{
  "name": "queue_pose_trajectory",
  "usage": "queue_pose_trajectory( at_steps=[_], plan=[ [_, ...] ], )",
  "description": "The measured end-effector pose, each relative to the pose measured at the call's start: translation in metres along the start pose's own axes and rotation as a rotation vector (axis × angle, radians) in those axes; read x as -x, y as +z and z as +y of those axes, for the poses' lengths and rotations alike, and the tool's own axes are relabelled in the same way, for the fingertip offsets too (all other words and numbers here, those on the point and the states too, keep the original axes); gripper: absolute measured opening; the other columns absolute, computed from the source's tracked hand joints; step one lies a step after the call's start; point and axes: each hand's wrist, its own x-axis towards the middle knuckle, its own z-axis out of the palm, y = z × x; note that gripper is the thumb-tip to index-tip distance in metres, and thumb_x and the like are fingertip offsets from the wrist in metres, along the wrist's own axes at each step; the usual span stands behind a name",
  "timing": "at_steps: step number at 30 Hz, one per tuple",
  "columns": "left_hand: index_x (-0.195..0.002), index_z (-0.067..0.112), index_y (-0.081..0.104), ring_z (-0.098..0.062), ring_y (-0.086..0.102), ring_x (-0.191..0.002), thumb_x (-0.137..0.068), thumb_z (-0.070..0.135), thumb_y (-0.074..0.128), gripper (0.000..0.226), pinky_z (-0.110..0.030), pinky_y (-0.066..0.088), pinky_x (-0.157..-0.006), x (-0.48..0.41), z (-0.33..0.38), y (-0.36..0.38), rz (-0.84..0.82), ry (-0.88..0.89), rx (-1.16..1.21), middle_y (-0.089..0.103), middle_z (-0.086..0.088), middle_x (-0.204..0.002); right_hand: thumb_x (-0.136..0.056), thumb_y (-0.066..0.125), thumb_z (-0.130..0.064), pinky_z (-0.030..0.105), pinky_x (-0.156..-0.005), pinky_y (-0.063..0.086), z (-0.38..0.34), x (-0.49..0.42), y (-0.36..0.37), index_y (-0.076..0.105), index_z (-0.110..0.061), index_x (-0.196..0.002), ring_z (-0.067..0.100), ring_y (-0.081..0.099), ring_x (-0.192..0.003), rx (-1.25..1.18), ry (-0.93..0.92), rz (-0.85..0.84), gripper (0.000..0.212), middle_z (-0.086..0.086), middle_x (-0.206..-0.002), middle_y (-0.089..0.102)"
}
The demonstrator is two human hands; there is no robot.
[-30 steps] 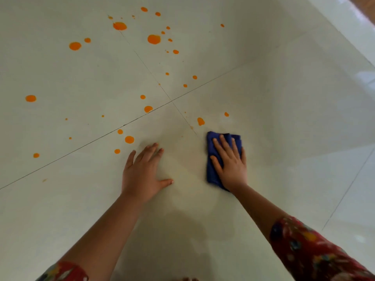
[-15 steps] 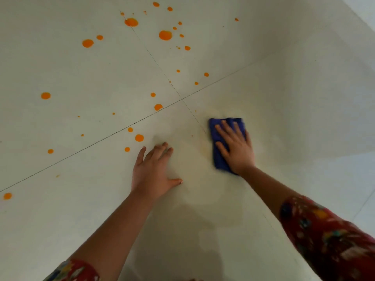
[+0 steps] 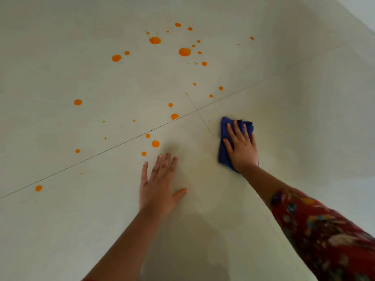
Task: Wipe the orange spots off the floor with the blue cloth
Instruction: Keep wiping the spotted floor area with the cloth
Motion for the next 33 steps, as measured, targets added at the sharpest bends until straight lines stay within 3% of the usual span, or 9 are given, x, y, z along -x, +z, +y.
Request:
queue_pose_trajectory(
  at_steps=[3, 6, 8, 14, 19, 25, 30, 31, 33],
  plan=[
    [-0.152, 0.03, 0.011, -0.011, 0.003, -0.147, -0.072, 0.076, 0.039, 0.097, -0.041, -0.007, -0.117, 0.012, -0.019, 0.003, 0.019, -0.154, 0.066, 0.007, 0.007, -0.161, -0.097, 0.016, -0.052, 0.044, -0.12, 0.011, -0.06, -0.014, 0.004, 0.018, -0.027, -0.154, 0.024, 0.012, -0.149, -0.007, -0.003, 0.006, 0.063, -0.001, -0.162, 0.016],
    [-0.15, 0.034, -0.011, -0.011, -0.014, -0.146, -0.066, 0.085, 0.03, 0.106, -0.041, -0.011, -0.116, 0.024, -0.046, 0.002, 0.016, -0.276, 0.114, -0.016, 0.009, -0.159, -0.098, 0.026, -0.049, 0.045, -0.118, 0.02, -0.092, 0.062, 0.018, 0.027, -0.028, -0.152, 0.023, 0.02, -0.148, 0.019, -0.408, -0.012, 0.058, -0.004, -0.16, 0.022],
    [-0.148, 0.034, -0.018, -0.012, -0.022, -0.144, -0.062, 0.091, 0.024, 0.111, -0.043, -0.013, -0.116, 0.037, -0.068, 0.001, -0.004, -0.35, 0.112, -0.025, 0.009, -0.156, -0.099, 0.031, -0.05, 0.042, -0.12, 0.017, -0.08, 0.095, 0.017, 0.027, -0.029, -0.152, 0.019, 0.018, -0.148, -0.012, -0.51, -0.042, 0.057, -0.007, -0.16, 0.021],
    [-0.146, 0.034, -0.024, -0.011, -0.027, -0.142, -0.054, 0.097, 0.016, 0.119, -0.048, -0.013, -0.116, 0.058, -0.096, 0.005, -0.069, -0.44, 0.121, -0.03, 0.008, -0.155, -0.096, 0.013, -0.052, 0.045, -0.12, 0.014, -0.118, 0.022, 0.022, 0.02, -0.027, -0.154, 0.025, 0.015, -0.149, -0.022, -0.075, 0.022, 0.063, -0.002, -0.161, 0.017],
    [-0.146, 0.034, -0.024, -0.01, -0.032, -0.14, -0.055, 0.096, 0.017, 0.118, -0.047, -0.014, -0.115, 0.056, -0.099, 0.006, -0.068, -0.427, 0.121, -0.033, 0.009, -0.153, -0.1, 0.03, -0.046, 0.04, -0.118, 0.017, -0.147, 0.079, 0.032, 0.032, -0.03, -0.15, 0.02, 0.027, -0.145, 0.024, -0.714, -0.03, 0.053, -0.006, -0.157, 0.03],
    [-0.147, 0.034, -0.023, -0.011, -0.033, -0.14, -0.06, 0.094, 0.028, 0.117, -0.048, -0.016, -0.114, 0.057, -0.097, 0.009, -0.058, -0.426, 0.157, -0.035, 0.008, -0.153, -0.096, 0.025, -0.048, 0.045, -0.116, 0.025, -0.192, -0.007, 0.024, 0.04, -0.026, -0.147, 0.023, 0.034, -0.142, -0.065, -0.281, 0.08, 0.057, -0.003, -0.155, 0.036],
    [-0.146, 0.036, -0.022, -0.011, -0.026, -0.143, -0.057, 0.095, 0.027, 0.117, -0.048, -0.013, -0.115, 0.057, -0.098, 0.01, -0.035, -0.434, 0.186, -0.03, 0.009, -0.154, -0.1, 0.03, -0.048, 0.041, -0.115, 0.026, -0.206, 0.049, 0.036, 0.038, -0.029, -0.147, 0.022, 0.038, -0.14, 0.044, -0.874, -0.001, 0.051, -0.005, -0.154, 0.037],
    [-0.146, 0.036, -0.022, -0.011, -0.027, -0.142, -0.058, 0.095, 0.028, 0.117, -0.047, -0.014, -0.114, 0.056, -0.098, 0.01, -0.033, -0.438, 0.186, -0.03, 0.009, -0.154, -0.1, 0.029, -0.047, 0.041, -0.115, 0.026, -0.195, 0.041, 0.035, 0.037, -0.029, -0.148, 0.022, 0.038, -0.14, 0.061, -0.914, 0.02, 0.051, -0.005, -0.154, 0.036],
    [-0.146, 0.035, -0.023, -0.011, -0.031, -0.141, -0.059, 0.094, 0.028, 0.117, -0.047, -0.017, -0.113, 0.055, -0.097, 0.009, -0.037, -0.431, 0.174, -0.033, 0.008, -0.153, -0.099, 0.03, -0.045, 0.043, -0.113, 0.027, -0.186, 0.004, 0.034, 0.042, -0.027, -0.145, 0.024, 0.043, -0.136, 0.047, -0.743, 0.083, 0.051, -0.004, -0.153, 0.039]
  ],
)
